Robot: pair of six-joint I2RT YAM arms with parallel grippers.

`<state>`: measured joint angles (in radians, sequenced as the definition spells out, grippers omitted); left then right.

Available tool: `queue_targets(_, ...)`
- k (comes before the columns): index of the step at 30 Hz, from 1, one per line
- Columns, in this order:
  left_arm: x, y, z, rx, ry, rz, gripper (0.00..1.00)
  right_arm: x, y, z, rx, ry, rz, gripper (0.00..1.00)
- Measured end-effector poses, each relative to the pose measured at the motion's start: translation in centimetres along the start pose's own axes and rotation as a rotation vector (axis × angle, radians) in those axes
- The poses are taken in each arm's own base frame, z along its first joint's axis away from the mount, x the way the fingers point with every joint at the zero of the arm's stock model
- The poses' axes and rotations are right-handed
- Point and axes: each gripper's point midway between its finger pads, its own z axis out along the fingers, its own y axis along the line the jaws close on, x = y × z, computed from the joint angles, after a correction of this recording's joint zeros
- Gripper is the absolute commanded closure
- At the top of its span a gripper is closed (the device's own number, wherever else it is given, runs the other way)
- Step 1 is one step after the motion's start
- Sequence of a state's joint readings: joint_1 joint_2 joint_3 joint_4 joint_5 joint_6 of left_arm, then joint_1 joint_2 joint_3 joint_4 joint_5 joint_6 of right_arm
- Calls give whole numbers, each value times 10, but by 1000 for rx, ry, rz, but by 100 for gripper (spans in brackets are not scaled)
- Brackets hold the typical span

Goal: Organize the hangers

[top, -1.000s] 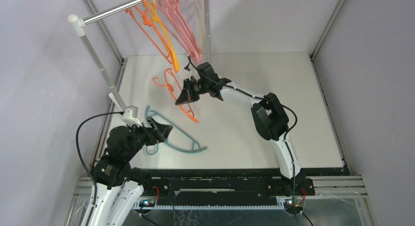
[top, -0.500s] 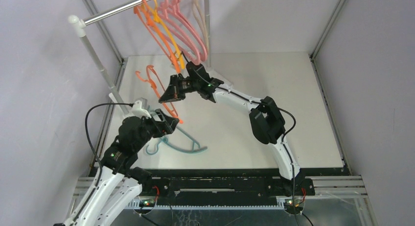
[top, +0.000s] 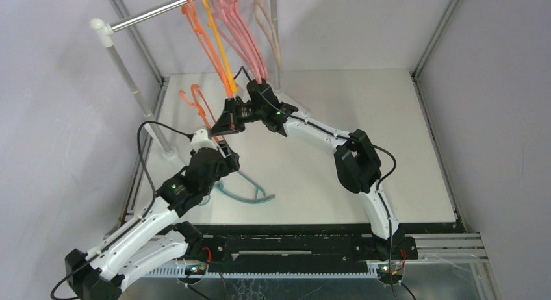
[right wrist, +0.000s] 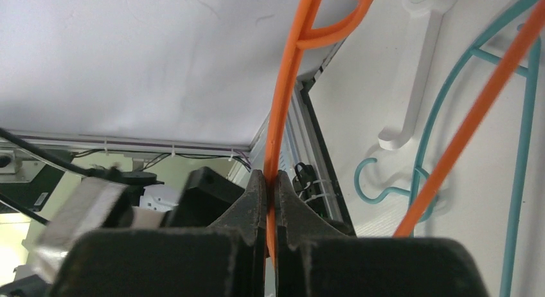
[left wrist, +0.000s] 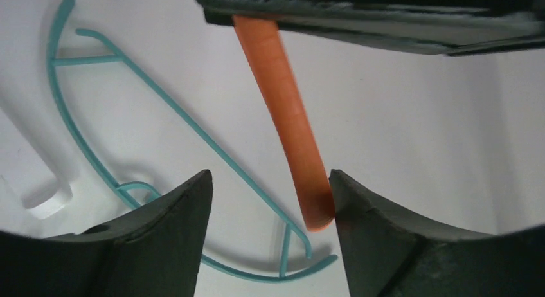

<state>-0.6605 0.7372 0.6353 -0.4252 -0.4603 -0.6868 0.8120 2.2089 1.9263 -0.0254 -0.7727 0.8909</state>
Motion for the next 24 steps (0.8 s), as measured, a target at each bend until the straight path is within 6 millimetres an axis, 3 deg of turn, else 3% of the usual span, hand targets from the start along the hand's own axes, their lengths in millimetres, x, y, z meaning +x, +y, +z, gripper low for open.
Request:
queue_targets(6,-1,3,15,-92,-10,14,59,-6,16,-9,-29,-29,-22,100)
queue_targets(7,-2,3,16,-99,-16,13,67,-6,17,-9,-31,-30,-21,100)
queue_targets(9,-3,4,18,-113,-28,10,97,-6,16,-9,-34,-32,-14,100)
queue_targets(13,-2,5,20,-126,-28,32,100,-5,11,-10,-29,-36,3,100)
queue_targets(18,0,8,18,-133,-22,43,100,-7,7,-15,-24,-45,20,80)
queue_targets(20,2,10,16,-142,-15,53,100,-3,4,-19,-19,-39,32,67)
queue_targets(24,-4,34,12,-250,-51,60,100,9,-5,-44,8,-19,82,45)
